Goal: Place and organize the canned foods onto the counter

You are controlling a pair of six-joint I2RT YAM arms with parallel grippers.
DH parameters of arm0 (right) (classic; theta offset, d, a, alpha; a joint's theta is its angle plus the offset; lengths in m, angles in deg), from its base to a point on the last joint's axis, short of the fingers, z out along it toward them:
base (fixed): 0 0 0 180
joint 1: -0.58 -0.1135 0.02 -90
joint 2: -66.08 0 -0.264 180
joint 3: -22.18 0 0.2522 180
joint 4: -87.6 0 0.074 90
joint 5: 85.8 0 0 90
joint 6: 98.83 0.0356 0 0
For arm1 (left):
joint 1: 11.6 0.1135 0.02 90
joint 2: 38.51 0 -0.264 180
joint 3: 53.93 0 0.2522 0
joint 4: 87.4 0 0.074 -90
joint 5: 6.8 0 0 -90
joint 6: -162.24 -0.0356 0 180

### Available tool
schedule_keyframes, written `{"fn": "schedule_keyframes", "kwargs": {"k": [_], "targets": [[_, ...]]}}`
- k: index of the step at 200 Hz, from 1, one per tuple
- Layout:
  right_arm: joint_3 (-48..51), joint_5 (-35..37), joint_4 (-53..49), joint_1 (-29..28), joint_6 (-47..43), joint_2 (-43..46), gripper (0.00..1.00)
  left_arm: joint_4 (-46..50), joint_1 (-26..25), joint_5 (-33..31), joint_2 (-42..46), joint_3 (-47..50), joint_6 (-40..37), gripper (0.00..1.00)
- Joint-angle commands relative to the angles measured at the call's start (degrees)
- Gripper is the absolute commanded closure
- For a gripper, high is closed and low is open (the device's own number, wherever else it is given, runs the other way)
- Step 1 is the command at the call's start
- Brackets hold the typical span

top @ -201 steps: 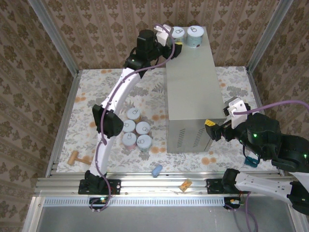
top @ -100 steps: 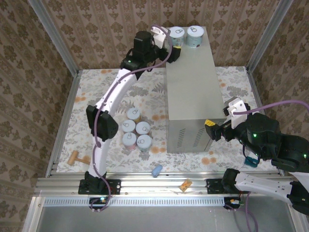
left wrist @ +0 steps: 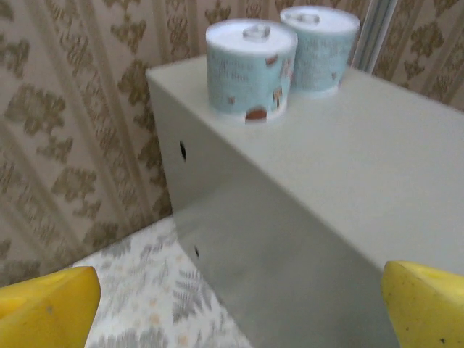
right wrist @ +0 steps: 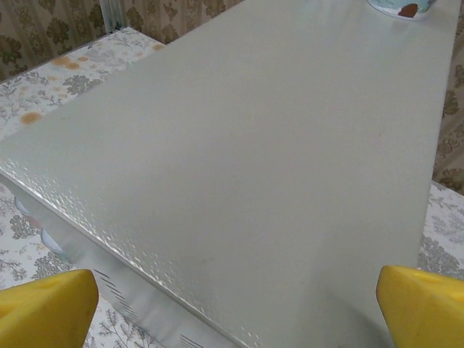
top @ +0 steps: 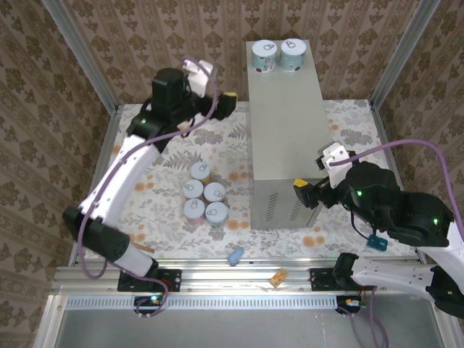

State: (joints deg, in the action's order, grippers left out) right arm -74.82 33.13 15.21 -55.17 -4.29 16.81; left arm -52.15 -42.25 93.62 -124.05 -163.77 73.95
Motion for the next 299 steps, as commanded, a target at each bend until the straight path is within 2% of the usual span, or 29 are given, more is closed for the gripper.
{"fn": "schedule_keyframes", "kwargs": {"k": [1,32,77,112,152,170,191,213,248,299], "targets": [[-2.8,-2.5,2.2,0.2,-1.1,-1.4,0.00,7.4,0.2,-3.5,6.4,8.7,1.3,0.00],[-4.8,-6.7,3.5,0.2,-2.7,-4.8,0.00,13.9,0.2,-7.7,16.3,20.0,5.2,0.00],[-10.0,-14.8,2.2,-1.2,-4.6,-11.2,0.00,24.0,-0.1,-10.3,27.0,32.4,12.9,0.00],[-11.9,-18.0,1.5,-4.8,-6.0,-15.1,0.00,28.9,-0.3,-10.8,31.7,39.5,18.4,0.00],[-12.0,-18.4,2.0,-9.0,-7.1,-17.4,0.00,33.6,-1.2,-13.3,34.8,44.8,23.4,0.00],[-11.5,-18.3,2.4,-9.4,-7.1,-17.4,0.00,36.2,-3.8,-16.6,33.5,43.8,25.1,0.00],[-11.2,-18.4,2.9,-9.4,-7.3,-17.2,0.00,41.6,-3.9,-19.6,27.4,41.1,26.6,0.00],[-10.6,-18.3,3.6,-9.5,-7.5,-16.6,0.00,43.9,-4.1,-20.0,22.4,40.3,27.6,0.00],[-8.9,-17.2,4.3,-9.5,-8.4,-15.6,0.00,42.6,-4.3,-18.4,19.3,41.4,29.9,0.02],[-6.9,-16.3,7.5,-9.4,-10.0,-14.8,0.00,33.8,-6.5,-15.3,16.1,45.5,31.1,0.03]]}}
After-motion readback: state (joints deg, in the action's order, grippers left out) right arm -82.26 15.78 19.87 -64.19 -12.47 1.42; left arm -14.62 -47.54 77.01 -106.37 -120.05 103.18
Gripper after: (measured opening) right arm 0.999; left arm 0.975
